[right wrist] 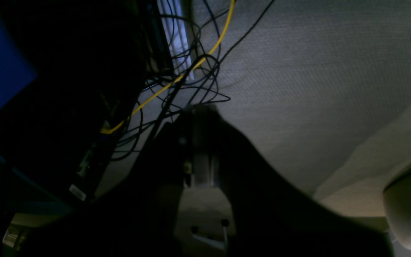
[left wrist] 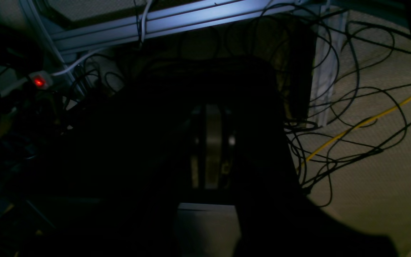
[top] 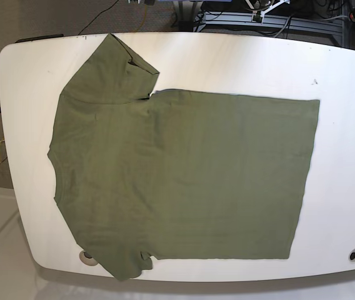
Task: Fold the T-shirt properly
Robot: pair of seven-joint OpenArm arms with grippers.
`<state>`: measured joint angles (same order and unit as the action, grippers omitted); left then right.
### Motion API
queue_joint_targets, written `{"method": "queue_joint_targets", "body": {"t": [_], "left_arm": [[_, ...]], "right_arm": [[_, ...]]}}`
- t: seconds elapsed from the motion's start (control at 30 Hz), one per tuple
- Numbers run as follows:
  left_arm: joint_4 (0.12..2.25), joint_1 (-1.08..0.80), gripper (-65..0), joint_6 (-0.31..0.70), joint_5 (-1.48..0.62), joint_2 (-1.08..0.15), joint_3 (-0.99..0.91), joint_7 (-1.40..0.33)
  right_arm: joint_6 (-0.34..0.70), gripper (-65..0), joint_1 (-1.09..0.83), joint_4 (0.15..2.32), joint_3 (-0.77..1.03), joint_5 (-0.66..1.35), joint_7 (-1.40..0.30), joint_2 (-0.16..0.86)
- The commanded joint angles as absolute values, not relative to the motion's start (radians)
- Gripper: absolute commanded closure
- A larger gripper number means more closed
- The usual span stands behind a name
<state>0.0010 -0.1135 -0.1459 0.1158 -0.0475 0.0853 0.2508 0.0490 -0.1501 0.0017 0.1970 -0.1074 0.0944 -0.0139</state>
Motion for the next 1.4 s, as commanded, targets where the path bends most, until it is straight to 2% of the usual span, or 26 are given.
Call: {"method": "queue_joint_targets", "body": {"t": [0.0,0.47,0.8,1.37], "left_arm": [[0.003,-0.124,-0.5,-0.141,0.104,-0.058,0.086,0.247],[0.02,-0.129,0.0,-0.129,0.101,-0.061,0.075,0.242],[0.069,-0.16,0.0,-0.077,0.102,-0.068,0.072,0.249],[0.04,-0.146,0.0,-0.114,0.096,-0.073,0.079,0.256]], "right_arm": [[0.053,0.0,-0.16,0.011,0.197,-0.105,0.091,-0.012],[0.053,0.0,-0.167,0.013,0.198,-0.107,0.099,-0.012],[0.057,0.0,-0.183,0.017,0.199,-0.106,0.139,-0.008],[0.054,0.0,-0.189,0.024,0.199,-0.106,0.117,-0.01]]}}
